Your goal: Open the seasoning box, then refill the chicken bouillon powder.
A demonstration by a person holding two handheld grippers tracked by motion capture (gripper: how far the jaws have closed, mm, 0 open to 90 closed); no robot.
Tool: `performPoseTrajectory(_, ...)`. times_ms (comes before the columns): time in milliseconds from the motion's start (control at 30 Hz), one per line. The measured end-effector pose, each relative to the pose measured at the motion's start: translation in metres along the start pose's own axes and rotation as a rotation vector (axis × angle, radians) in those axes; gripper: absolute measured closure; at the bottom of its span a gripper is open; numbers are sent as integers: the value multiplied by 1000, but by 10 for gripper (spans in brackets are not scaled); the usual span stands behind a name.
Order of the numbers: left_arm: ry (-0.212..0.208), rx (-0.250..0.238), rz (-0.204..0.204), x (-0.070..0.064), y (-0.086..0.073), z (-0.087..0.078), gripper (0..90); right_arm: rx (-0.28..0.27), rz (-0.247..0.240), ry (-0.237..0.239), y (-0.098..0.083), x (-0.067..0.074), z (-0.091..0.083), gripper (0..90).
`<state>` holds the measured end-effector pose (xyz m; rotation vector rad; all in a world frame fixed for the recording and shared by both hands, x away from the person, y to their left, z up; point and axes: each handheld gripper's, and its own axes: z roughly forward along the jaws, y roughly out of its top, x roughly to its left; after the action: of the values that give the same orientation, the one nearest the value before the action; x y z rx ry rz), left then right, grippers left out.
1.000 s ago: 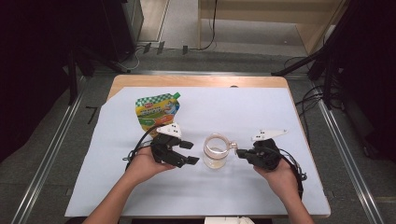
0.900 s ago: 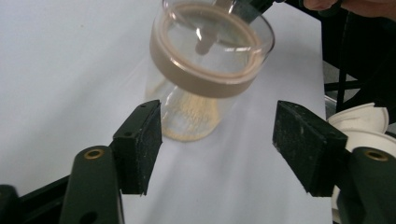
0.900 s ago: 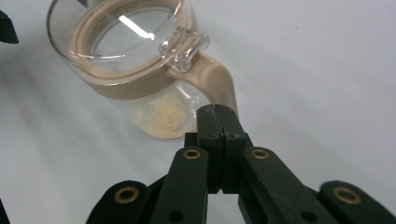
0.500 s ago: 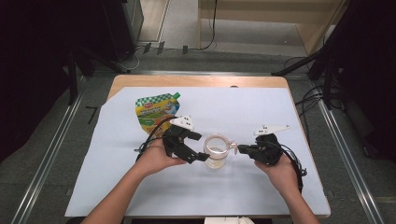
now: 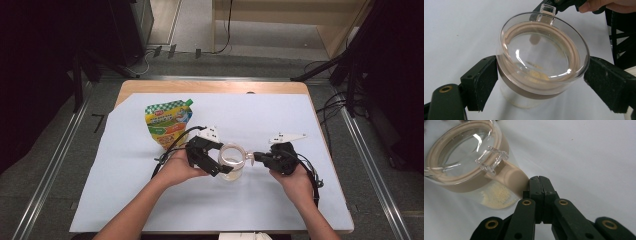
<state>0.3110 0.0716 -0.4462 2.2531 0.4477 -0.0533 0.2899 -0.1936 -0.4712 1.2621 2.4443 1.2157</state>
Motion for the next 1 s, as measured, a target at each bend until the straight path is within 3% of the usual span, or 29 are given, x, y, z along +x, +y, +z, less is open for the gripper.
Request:
performPoseTrajectory(267,43,-28,14,-5,-1,11,99,-2,3,-9,1,1,1,900)
performPoseTrajectory(500,52,-31,29,-5,-2,12,99,0,4,-13,1,1,2,900)
performPoseTrajectory(633,100,-18,60,-13,2,10,109,1,8,-13,2,1,2,900)
performPoseTrajectory(800,89,-16,37,-11,3,9,111,2,8,-12,3,1,3,900)
performPoseTrajectory(1000,97,-10,61,-13,4,7,115,5,9,-15,2,2,2,900)
